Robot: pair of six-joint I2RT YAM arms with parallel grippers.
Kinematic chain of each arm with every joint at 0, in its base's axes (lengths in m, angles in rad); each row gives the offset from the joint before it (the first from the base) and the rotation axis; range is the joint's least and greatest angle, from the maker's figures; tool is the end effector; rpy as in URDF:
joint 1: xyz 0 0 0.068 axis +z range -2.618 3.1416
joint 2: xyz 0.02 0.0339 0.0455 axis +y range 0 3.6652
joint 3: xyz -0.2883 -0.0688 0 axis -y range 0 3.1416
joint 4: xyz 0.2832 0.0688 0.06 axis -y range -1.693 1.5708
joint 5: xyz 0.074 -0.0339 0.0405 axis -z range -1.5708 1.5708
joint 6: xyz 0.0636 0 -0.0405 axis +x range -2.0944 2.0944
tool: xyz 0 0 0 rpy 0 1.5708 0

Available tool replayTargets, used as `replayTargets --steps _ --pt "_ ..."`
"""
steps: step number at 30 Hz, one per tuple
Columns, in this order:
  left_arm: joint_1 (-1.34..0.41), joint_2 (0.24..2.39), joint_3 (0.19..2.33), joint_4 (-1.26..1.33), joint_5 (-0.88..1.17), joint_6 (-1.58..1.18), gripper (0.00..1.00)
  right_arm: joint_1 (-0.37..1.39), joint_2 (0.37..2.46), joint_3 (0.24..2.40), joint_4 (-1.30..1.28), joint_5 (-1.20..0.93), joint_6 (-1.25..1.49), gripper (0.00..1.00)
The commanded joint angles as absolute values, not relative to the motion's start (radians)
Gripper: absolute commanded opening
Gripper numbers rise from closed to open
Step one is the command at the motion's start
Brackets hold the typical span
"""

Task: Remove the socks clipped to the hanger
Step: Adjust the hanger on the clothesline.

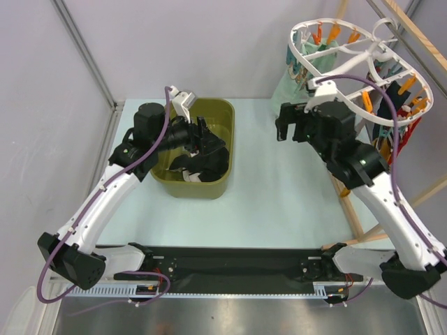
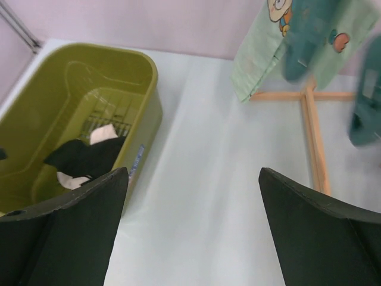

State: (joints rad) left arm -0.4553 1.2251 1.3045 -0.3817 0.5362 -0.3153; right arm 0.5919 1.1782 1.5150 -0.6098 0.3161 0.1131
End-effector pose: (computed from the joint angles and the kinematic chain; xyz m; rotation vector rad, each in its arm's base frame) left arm 0.2755 -0.1711 0.4287 0.5217 1.8893 -1.0202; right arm 0.2489 0.1435 0.4938 -0.2180 1.8218 0.2045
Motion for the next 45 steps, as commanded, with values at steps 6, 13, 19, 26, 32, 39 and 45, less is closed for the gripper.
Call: replayTargets --steps 6,13,19,26,32,39,45 --pt "-0.457 1.212 1.307 -0.331 0.574 -0.341 0.72 0.598 0.991 1.451 -0.798 0.233 0.251 0.94" --pt "-0.465 1.210 1.307 -0.324 0.583 -0.351 0.72 0.598 0.792 1.344 -0.972 0.236 0.360 0.92" --pt "-0.570 1.236 1.333 -0.324 0.516 -0.333 0.72 0.598 0.739 1.382 -1.142 0.346 0.431 0.90" --pt "-0.641 1.275 1.353 -0.311 0.485 -0.350 0.70 0.598 0.692 1.315 -1.310 0.655 0.511 0.88" --pt "-0.655 1.299 1.376 -0.308 0.492 -0.359 0.70 0.597 0.701 1.290 -1.142 0.848 0.488 0.89" --pt "-0.657 1.298 1.378 -0.324 0.485 -0.345 0.70 0.589 0.799 1.327 -0.869 0.841 0.224 0.93" --pt "-0.657 1.292 1.370 -0.314 0.499 -0.353 0.70 0.522 0.900 1.325 -0.625 0.767 -0.033 0.95"
